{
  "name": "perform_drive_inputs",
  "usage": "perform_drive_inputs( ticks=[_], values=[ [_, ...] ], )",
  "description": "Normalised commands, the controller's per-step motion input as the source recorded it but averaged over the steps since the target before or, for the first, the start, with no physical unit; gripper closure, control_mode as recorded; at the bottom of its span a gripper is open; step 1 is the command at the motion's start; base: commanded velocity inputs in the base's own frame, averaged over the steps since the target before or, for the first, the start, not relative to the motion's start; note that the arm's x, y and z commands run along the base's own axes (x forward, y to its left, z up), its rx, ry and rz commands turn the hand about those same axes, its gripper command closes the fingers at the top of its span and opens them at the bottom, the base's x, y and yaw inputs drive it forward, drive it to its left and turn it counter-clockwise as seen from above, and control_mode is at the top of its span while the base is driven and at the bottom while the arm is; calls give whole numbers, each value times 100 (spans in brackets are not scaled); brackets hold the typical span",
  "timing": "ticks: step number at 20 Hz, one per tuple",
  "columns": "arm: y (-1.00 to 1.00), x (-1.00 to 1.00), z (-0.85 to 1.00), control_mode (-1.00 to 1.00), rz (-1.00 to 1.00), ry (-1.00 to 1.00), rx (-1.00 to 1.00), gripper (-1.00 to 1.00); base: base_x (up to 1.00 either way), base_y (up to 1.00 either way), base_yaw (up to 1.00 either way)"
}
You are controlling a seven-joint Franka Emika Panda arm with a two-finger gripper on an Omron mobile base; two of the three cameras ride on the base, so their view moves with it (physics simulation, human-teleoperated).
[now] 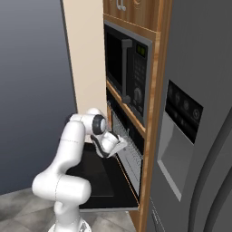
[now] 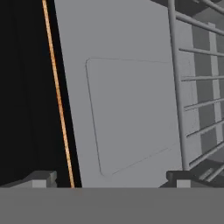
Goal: Place the fish on the rack of the oven, and slide the rack back inside. Close the oven door.
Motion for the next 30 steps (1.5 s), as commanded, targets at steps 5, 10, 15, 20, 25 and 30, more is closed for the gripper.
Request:
perform_drive_inputs(
  ticks=[5,10,15,20,25,30],
  values=[
    [90,-83,32,-100,0,-2,0,-100,0,0,0],
    [86,-99,66,-100,0,-21,0,-100,0,0,0],
    [64,-99,86,-100,0,-30,0,-100,0,0,0],
    [53,-85,98,-100,0,-37,3,-100,0,0,0],
    [56,-38,100,-100,0,-13,3,-100,0,0,0],
    [54,-14,100,-100,0,11,-6,-100,0,0,0]
  ],
)
